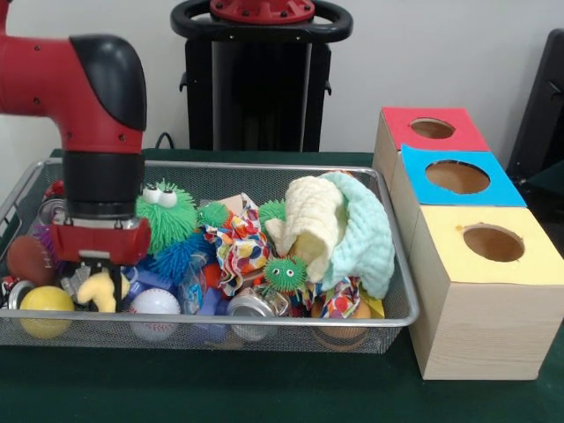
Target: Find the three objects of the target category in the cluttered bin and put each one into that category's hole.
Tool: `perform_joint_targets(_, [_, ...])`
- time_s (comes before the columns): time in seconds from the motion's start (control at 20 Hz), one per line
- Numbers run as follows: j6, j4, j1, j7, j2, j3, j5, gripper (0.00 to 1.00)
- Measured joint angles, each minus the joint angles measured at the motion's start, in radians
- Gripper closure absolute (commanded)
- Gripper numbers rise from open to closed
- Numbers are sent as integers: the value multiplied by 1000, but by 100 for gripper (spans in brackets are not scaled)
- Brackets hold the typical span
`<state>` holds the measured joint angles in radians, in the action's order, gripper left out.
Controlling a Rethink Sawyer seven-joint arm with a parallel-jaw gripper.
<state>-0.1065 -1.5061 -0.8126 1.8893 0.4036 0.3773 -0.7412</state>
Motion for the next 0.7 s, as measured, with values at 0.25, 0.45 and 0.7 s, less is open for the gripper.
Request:
perform_joint_targets(0.25, [-88,-42,27,0,116,0,63,100])
perform_joint_targets(0.45, [-150,-66,45,0,200,-1,109,100])
perform_joint_targets(0.7, [-229,-98,72,0,320,-6,182,100])
